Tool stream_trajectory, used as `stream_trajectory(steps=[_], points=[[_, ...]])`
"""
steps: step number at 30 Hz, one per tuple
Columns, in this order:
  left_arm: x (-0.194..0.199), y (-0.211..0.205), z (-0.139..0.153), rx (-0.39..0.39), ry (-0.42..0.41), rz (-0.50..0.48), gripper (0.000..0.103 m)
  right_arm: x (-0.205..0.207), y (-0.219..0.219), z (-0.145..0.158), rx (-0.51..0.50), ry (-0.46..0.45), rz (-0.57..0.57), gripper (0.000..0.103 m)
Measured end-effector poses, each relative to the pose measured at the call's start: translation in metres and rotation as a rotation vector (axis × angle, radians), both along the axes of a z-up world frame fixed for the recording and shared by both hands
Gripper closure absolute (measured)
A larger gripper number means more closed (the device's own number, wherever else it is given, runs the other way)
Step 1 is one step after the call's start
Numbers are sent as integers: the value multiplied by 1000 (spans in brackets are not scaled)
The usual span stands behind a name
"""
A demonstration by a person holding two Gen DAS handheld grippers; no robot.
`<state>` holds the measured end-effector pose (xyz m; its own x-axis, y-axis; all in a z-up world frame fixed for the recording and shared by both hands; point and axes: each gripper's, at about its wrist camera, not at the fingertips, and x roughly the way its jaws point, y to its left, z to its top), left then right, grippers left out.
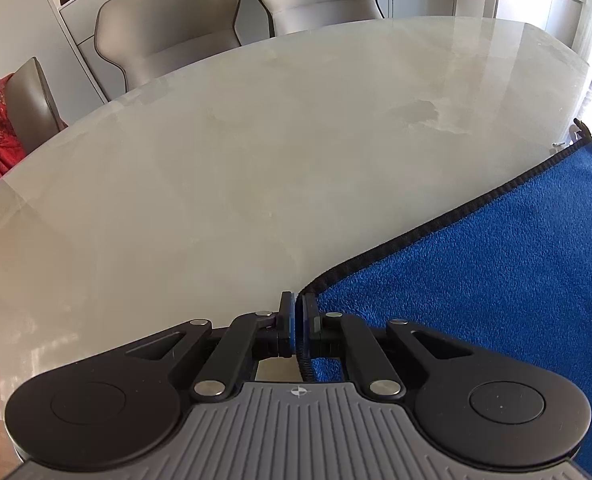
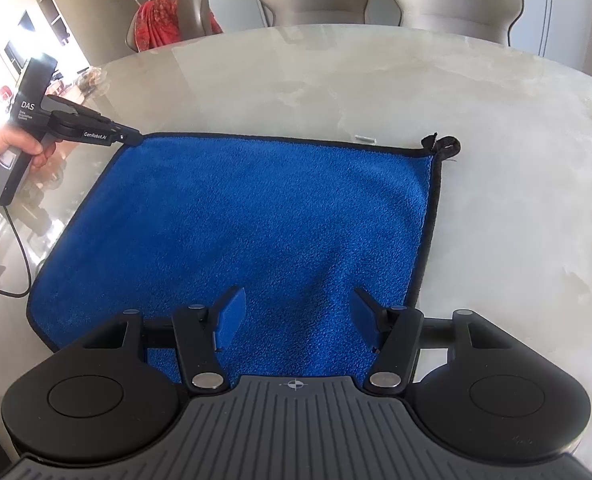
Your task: Fold towel
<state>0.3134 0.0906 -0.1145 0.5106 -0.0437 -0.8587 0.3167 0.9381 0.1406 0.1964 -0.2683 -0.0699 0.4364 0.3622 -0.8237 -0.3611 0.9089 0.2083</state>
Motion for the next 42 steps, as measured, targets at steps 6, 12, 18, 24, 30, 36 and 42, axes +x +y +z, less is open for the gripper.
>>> stream_trajectory(steps=[6,12,18,24,30,36,42], points=[[-46,0,30,-43,-42,-7,40,-21,-16,4,69,41,-111,34],[-88,-20,38,-88,-19,-35,39,-53,-47,2,223,107,-323,15],[-143,-50,23,-138,64,-56,39,-81,-58,-4,258,102,-406,33],[-162,-66,13,-127,88,-67,39,-85,-57,-15,145,75,-414,47],[-164,-75,10,-100,102,-89,39,-61,-59,-16,98,8,-375,61],[-160,-78,6,-98,119,-90,39,-49,-56,-22,64,17,-349,73],[-157,-77,4,-99,125,-90,35,-52,-41,-21,-28,-16,-303,70]])
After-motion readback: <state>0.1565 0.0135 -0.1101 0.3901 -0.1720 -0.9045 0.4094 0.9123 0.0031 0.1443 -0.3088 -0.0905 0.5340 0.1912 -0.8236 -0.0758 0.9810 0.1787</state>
